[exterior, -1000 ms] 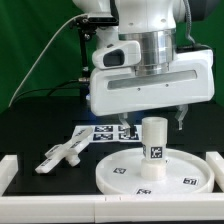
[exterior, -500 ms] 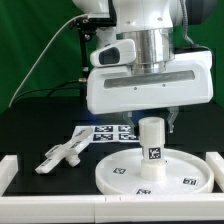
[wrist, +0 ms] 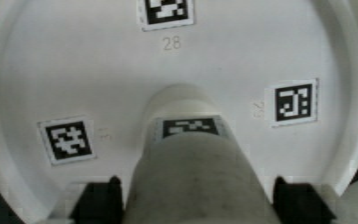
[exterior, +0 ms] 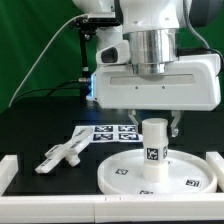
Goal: Assemble round table
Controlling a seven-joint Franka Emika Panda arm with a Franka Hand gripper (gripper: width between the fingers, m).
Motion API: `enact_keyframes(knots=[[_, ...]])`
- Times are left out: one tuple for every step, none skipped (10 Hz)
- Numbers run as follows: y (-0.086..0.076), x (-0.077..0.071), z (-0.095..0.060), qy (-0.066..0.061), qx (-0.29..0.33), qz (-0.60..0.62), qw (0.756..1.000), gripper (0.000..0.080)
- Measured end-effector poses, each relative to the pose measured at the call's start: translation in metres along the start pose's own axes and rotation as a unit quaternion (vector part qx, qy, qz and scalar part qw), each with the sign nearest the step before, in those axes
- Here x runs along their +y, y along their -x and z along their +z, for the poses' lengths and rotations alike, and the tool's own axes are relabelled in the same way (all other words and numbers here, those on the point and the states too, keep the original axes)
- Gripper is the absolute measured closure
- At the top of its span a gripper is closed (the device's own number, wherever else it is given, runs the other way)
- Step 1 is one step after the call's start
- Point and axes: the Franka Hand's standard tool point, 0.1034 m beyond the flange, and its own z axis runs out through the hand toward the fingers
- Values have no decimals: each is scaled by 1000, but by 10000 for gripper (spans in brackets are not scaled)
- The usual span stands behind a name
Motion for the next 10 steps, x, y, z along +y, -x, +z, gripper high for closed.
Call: enact_keyframes(knots=[[1,-1,0,3,2,60,998,396],[1,-2,0,0,3,126,992,396],[2,-2,0,-6,2,194,981,396],[2,-2,1,-10,2,237,971,395],[3,-4,1,-17,-3,325,946,395],[3,-5,1,-26,-7,380,924,395],[3,-5,1,-32,-10,417,908,394],[3,-6,1,-35,-12,431,902,394],[3,-6,1,-35,-12,421,906,394],[3,-6,1,-35,-11,392,919,281]])
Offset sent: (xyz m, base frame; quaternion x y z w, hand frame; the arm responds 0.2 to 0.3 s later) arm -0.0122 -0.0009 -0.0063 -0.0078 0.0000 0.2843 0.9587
